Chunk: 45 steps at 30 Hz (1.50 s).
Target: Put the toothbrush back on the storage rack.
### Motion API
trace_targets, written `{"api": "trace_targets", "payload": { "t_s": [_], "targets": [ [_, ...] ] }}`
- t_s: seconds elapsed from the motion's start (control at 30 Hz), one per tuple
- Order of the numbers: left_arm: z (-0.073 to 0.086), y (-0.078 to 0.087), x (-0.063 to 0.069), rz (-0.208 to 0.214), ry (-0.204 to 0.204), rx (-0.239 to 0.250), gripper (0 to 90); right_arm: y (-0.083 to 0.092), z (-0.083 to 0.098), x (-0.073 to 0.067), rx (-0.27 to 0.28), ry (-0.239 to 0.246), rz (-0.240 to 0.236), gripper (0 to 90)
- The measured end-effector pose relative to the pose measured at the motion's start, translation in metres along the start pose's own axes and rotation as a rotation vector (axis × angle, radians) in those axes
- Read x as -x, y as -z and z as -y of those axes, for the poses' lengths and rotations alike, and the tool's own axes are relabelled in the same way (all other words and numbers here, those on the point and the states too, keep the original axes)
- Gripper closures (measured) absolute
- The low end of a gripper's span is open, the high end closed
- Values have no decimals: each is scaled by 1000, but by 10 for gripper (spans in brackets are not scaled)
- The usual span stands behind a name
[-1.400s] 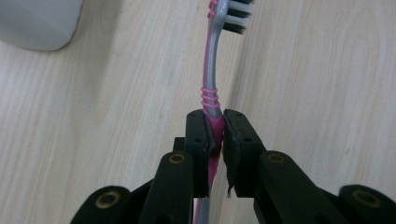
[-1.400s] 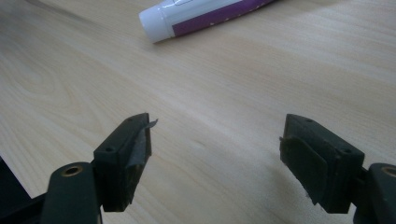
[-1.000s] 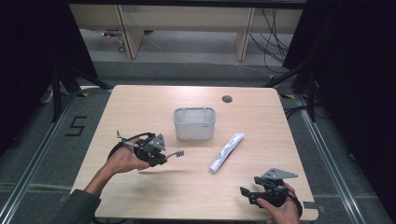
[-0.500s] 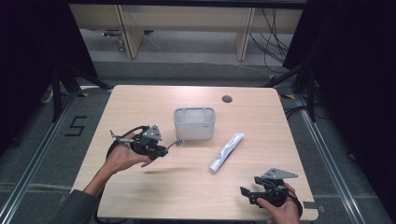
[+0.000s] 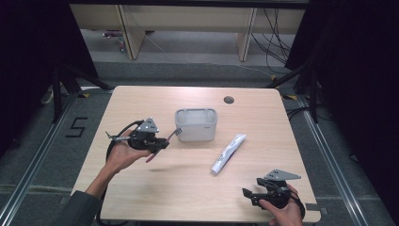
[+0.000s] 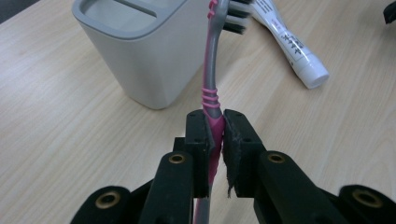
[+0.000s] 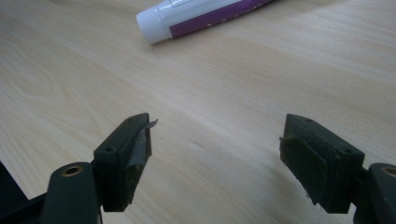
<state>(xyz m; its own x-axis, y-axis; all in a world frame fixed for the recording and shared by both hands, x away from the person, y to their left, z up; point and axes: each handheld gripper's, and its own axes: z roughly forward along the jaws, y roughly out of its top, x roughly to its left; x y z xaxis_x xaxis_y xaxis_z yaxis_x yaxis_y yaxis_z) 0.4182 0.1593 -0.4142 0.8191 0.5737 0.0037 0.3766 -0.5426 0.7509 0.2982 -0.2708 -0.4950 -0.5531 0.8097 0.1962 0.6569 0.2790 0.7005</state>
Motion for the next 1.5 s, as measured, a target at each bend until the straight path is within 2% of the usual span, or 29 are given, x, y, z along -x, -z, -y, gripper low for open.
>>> {"api": "trace_targets", "payload": {
  "t_s": [0.07,0.1,0.17,0.27,0.37,0.4,0.43,0.47,0.5,0.6,0.63,0.67,0.7,0.73,0.77,0.87,0.93,0.97,1.0,1.03,1.07,1.17,1.23,1.27,1.33,1.47,1.5],
  "targets": [
    [-1,1,-2,-19,16,29,802,1,0,1,1,9,13,251],
    [-1,1,-2,-19,16,29,802,1,0,1,1,9,13,251],
    [-2,2,-3,-46,17,48,802,1,0,1,2,11,12,251],
    [-4,2,-5,-71,47,91,802,0,0,2,8,17,0,251],
    [-5,2,-6,-69,65,110,802,0,0,2,3,9,2,251],
    [-6,2,-6,-84,82,136,802,1,0,1,3,7,4,250],
    [-6,2,-6,-84,82,136,802,1,0,1,3,7,4,250],
    [-6,3,-8,-90,85,137,802,-1,0,1,11,-1,-17,250],
    [-7,2,-7,-101,106,158,802,-1,0,1,5,-10,-26,250],
    [-7,4,-10,-96,102,151,802,-1,0,1,3,-10,-21,250],
    [-8,3,-9,-109,122,171,802,0,0,1,0,-8,-18,250],
    [-8,4,-10,-114,130,170,802,1,0,0,-12,-29,-6,251],
    [-8,5,-12,-113,126,162,802,1,1,1,-7,-19,-2,250],
    [-8,3,-12,-117,142,187,802,1,0,1,-4,-17,-5,250],
    [-9,4,-13,-123,129,182,802,0,0,1,8,-7,-7,251],
    [-10,4,-15,-127,151,206,802,0,0,1,7,7,0,251],
    [-10,6,-17,-143,142,189,802,0,0,2,11,16,12,250],
    [-11,4,-17,-142,161,216,802,0,0,2,12,16,1,251],
    [-11,5,-17,-148,165,217,802,0,0,2,13,14,1,251],
    [-12,5,-19,-153,174,230,802,1,0,0,-3,-19,-10,251],
    [-12,5,-19,-153,174,230,802,1,1,1,-2,-23,-8,251],
    [-16,6,-19,-163,189,265,802,1,0,1,-4,-18,-4,250],
    [-17,7,-19,-166,192,270,802,1,0,1,-5,-19,-4,251],
    [-19,7,-20,-171,204,285,802,0,0,2,9,2,-9,251],
    [-20,8,-20,-174,204,290,802,0,0,1,2,-14,-12,251],
    [-24,8,-20,-179,230,321,802,0,0,1,9,-5,-11,251],
    [-26,8,-20,-180,227,325,802,0,0,1,8,-16,-19,250]
  ]
}}
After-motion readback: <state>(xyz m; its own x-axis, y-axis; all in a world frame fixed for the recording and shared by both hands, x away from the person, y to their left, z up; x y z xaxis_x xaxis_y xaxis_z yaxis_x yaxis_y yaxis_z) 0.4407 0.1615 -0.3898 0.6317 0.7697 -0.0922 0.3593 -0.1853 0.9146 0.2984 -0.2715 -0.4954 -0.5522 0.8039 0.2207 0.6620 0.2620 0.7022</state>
